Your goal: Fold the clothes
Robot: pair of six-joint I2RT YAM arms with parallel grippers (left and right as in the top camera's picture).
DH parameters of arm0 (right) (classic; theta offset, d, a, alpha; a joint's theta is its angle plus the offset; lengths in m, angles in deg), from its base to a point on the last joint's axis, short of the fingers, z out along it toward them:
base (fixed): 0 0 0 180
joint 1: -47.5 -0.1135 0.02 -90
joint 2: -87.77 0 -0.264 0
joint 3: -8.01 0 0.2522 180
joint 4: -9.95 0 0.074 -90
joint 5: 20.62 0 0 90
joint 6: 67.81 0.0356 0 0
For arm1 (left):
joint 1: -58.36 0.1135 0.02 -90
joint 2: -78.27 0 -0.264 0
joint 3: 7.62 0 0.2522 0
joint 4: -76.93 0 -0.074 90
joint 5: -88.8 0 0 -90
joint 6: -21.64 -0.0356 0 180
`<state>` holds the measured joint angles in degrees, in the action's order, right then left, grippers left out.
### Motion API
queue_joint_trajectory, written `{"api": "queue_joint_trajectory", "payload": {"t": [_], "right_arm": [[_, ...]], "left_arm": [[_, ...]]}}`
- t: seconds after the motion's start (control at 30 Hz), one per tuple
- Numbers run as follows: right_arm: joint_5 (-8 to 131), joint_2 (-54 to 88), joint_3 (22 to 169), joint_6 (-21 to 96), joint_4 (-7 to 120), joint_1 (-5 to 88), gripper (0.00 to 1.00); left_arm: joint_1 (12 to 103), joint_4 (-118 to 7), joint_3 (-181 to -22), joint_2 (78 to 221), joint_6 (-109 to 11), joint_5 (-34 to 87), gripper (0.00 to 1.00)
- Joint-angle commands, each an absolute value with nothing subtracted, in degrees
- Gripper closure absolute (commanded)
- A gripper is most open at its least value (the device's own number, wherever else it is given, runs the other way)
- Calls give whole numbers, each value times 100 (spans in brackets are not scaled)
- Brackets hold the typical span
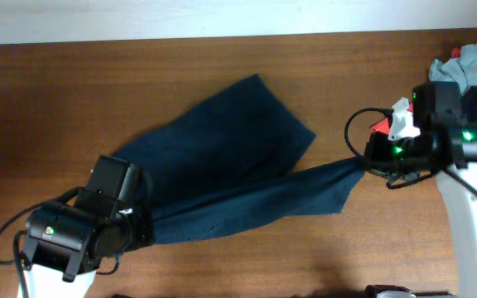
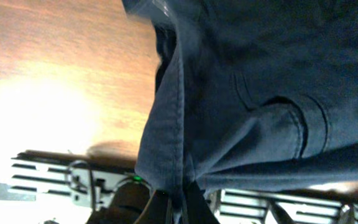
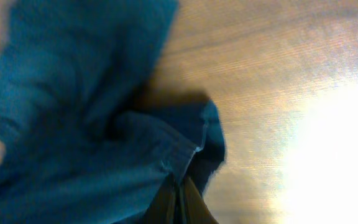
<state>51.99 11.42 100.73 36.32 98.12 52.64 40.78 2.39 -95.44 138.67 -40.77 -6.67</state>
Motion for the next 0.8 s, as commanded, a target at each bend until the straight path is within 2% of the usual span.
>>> {"api": "queue_joint_trajectory", "payload": {"t": [0.0,0.17,0.5,0.77], "right_arm": [[4793,1487,10149,3570,9259,5271,96],[4554,1214,10149,3616,8017,5232,96],[4537,-570,10149,3618,5917,4416,96],[4537,-1647,10149,3616,4516,4290,96]], "left_arm": [[4145,158,-9664,13921,-4236,-1633,95],[4246,-345,-9664,14512,-4241,-2099,95],[4873,-1529,-9664,15969,-4601,-2219,94],[5295,-2192,-9664,16802,-4621,-2247,94]]}}
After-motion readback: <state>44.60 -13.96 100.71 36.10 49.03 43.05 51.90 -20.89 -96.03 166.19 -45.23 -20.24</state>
